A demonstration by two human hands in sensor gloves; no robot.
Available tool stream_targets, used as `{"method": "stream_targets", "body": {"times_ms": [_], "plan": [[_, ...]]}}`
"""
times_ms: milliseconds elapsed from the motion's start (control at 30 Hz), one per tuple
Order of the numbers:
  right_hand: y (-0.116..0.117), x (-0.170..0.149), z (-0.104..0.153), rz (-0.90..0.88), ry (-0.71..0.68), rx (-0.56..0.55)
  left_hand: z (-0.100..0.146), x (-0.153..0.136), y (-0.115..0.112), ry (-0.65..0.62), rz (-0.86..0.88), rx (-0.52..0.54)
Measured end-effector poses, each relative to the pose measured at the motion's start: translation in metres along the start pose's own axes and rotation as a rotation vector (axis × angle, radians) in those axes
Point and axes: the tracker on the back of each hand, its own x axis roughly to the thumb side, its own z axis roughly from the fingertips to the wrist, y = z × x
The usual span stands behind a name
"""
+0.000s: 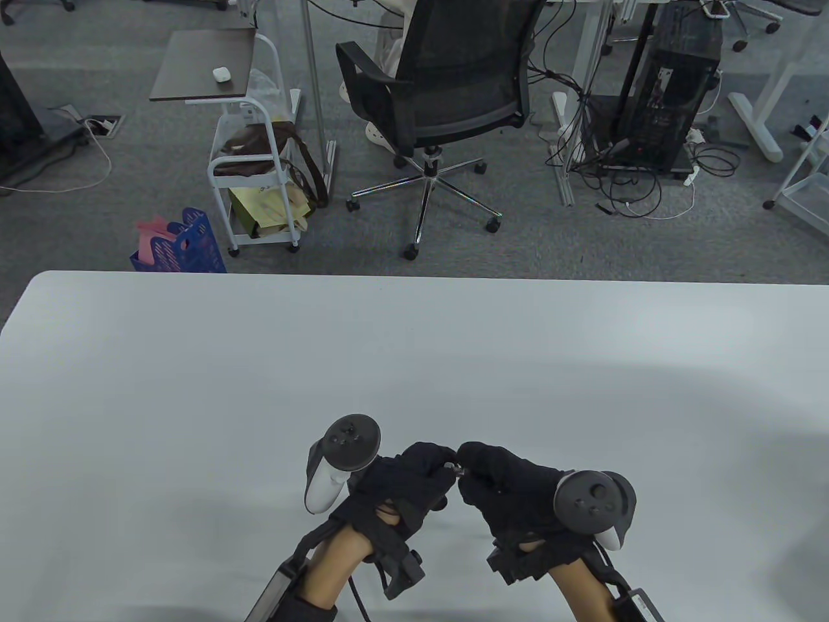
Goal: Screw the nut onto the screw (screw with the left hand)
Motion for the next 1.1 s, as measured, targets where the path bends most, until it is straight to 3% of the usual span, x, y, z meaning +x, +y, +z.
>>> {"method": "stream_targets", "body": {"times_ms": [200, 800, 1000, 1100], "plan": [[0.0009, -0.0008, 0.0001, 0.028, -0.002, 0.007, -0.0006, -0.0033, 0.0010, 0.017, 0.003, 0.041], [0.0008, 0.0001, -0.0002, 0.022, -0.008, 0.007, -0.0009, -0.0019, -0.0001, 0.006, 0.019, -0.034], [0.0005, -0.0004, 0.0001, 0.024, -0.006, 0.003, -0.0006, -0.0064, 0.0010, 0.035, 0.030, 0.010], [0.0008, -0.0006, -0.0001, 0.023, -0.006, 0.007, -0.0018, -0.0032, 0.0003, 0.021, 0.030, -0.041]]}}
